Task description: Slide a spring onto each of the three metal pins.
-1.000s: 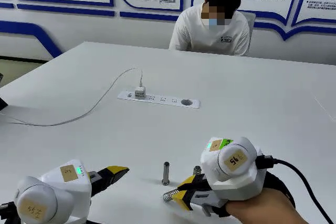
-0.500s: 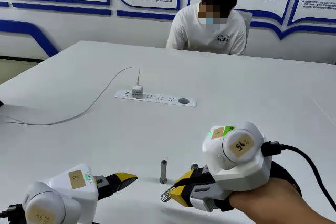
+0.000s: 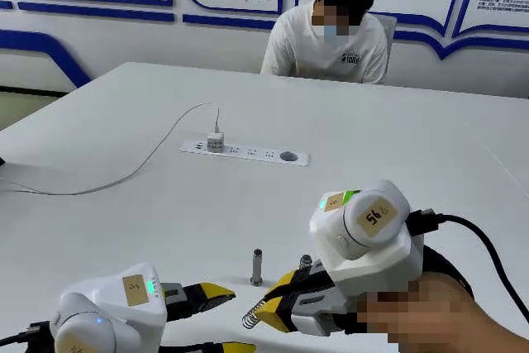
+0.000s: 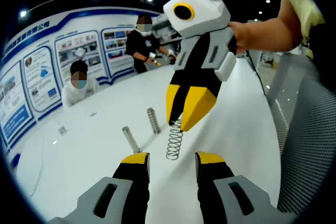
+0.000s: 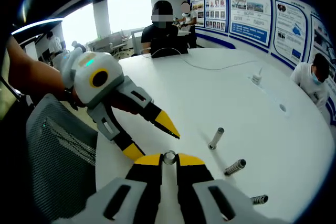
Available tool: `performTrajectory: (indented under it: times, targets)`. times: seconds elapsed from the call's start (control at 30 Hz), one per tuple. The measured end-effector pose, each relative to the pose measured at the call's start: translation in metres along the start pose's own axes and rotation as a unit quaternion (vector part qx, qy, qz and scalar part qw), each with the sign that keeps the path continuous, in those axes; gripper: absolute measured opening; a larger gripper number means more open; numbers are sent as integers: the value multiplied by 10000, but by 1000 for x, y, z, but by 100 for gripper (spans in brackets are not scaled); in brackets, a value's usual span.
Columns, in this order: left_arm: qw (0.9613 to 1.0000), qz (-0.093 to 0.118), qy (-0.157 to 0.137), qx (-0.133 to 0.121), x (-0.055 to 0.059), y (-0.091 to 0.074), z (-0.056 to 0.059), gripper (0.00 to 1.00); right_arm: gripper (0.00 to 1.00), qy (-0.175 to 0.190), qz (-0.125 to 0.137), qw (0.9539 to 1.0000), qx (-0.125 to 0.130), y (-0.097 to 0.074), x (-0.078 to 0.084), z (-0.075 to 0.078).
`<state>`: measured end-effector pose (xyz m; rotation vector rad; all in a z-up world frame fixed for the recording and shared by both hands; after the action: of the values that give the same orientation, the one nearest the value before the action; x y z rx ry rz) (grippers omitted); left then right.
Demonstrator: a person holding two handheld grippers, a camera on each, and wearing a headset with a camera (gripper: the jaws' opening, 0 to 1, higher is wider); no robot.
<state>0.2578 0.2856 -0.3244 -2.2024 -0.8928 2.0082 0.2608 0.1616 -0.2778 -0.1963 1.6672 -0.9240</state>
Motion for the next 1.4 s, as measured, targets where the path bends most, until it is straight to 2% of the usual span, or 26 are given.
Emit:
performTrajectory:
  times: [0.2,0.53,0.77,1.07,1.4]
  targets:
    - [9999,-32,148,4,0,4,1,27,12,46,-31,9999,-88,-1,-2,-4]
    - [9998,-40,187,70,0,5,3,12,12,47,6,9999,-111,-3,-7,-6]
    - [9999,2,-43,115,-2,6,4,11,12,1,124,9999,-75,-2,-11,-7]
    - [9987,68,-374,328,-7,7,11,12,12,-86,224,9997,-16,-2,-14,-7]
    - [9973,140,-626,350,-10,6,12,11,12,-185,353,9992,59,-3,-16,-9]
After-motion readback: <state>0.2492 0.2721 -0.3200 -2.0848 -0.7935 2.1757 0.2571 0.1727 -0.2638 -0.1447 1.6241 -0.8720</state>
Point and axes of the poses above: the centre of the closed fingertips' face, and the gripper's own axes: y roughly forward along the fingers, z roughly to its right, x roughly out of its underside, the point moved 8 cm from there along -y, roughly backward along the fingers, and after that the axes turned 1 degree about -y, right-handed, at the moved point
